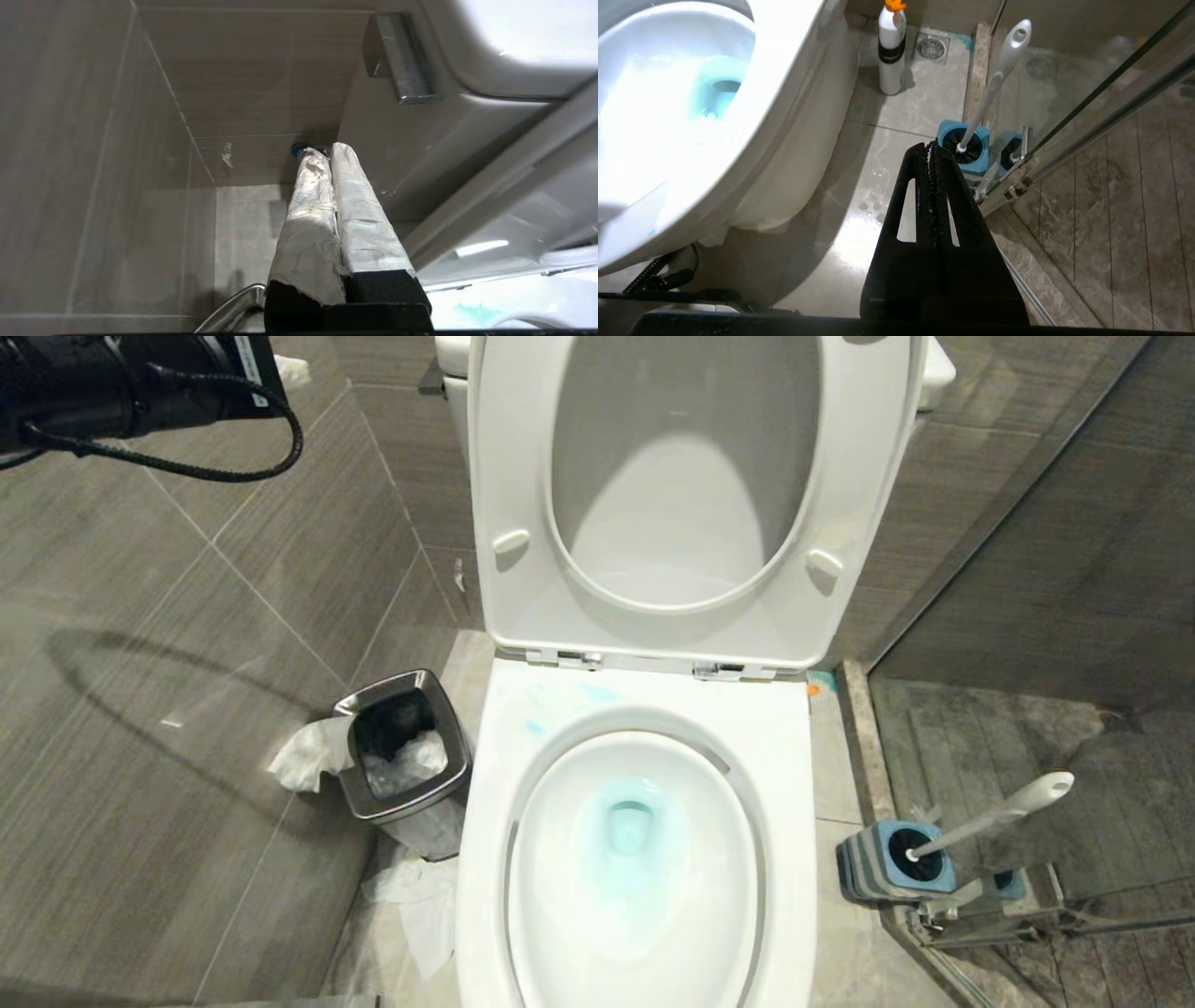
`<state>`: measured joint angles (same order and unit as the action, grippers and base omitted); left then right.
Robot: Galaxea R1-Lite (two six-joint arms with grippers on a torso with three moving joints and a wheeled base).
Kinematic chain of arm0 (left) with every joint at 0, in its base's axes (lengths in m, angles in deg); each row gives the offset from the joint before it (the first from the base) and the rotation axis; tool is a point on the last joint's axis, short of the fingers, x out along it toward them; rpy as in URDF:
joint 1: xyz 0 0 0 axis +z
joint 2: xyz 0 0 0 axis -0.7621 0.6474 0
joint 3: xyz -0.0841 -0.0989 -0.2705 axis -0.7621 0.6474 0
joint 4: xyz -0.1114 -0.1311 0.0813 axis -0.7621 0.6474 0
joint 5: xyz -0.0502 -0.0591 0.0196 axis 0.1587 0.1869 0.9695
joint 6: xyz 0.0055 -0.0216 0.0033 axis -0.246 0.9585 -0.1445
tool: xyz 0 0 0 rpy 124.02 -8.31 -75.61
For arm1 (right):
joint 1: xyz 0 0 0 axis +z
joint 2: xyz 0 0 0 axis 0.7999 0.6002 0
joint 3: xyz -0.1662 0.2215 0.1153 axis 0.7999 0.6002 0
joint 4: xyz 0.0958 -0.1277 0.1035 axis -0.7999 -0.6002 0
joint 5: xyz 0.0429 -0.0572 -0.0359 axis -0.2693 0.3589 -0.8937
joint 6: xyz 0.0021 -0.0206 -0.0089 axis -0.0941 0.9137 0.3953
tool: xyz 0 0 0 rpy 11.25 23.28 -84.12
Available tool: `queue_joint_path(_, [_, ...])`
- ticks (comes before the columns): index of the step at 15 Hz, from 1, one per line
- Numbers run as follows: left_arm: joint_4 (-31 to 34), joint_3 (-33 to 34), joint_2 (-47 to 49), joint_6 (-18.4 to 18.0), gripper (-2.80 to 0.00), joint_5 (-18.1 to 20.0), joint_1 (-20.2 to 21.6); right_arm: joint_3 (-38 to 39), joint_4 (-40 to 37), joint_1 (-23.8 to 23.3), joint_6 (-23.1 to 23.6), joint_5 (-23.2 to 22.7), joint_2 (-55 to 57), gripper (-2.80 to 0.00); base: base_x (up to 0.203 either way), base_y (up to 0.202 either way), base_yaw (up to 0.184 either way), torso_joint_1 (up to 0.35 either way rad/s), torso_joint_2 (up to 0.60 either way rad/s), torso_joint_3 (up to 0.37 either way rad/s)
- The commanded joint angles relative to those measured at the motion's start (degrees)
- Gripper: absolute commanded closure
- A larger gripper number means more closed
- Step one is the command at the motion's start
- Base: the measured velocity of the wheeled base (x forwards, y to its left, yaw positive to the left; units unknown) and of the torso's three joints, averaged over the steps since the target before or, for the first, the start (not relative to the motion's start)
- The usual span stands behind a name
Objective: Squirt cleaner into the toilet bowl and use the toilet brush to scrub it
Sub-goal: Flush the toilet
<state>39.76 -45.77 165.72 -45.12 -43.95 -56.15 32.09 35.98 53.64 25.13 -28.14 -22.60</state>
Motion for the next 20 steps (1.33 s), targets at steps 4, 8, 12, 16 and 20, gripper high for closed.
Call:
queue_joint_path(4, [-3.9, -0.4, 0.8, 0.7, 0.0, -5.4, -1.2, 0.0, 0.0, 0.1, 0.0, 0.0, 0.1, 0.0, 0.0, 0.0, 0.0, 0.002, 0.01, -0.102])
queue_joint_path(8, [-15.1, -0.3, 1.3, 4.7, 0.0, -10.8, -3.3, 0.0, 0.0, 0.0, 0.0, 0.0, 0.1, 0.0, 0.0, 0.0, 0.0, 0.0, 0.0, 0.0])
queue_joint_path(12, [-20.9, -0.3, 3.2, 14.6, 0.0, -9.5, -7.0, 0.0, 0.0, 0.0, 0.0, 0.0, 0.1, 0.0, 0.0, 0.0, 0.0, 0.0, 0.0, 0.0])
queue_joint_path(16, [-21.0, -0.3, 3.9, 18.0, 0.0, -1.5, -8.9, 0.0, 0.0, 0.0, 0.0, 0.0, 0.1, 0.0, 0.0, 0.0, 0.0, 0.0, 0.0, 0.0])
queue_joint_path(20, [-20.8, -0.3, 4.9, 18.4, 0.0, -0.8, -10.5, 0.0, 0.0, 0.0, 0.0, 0.0, 0.1, 0.0, 0.0, 0.0, 0.0, 0.0, 0.0, 0.0])
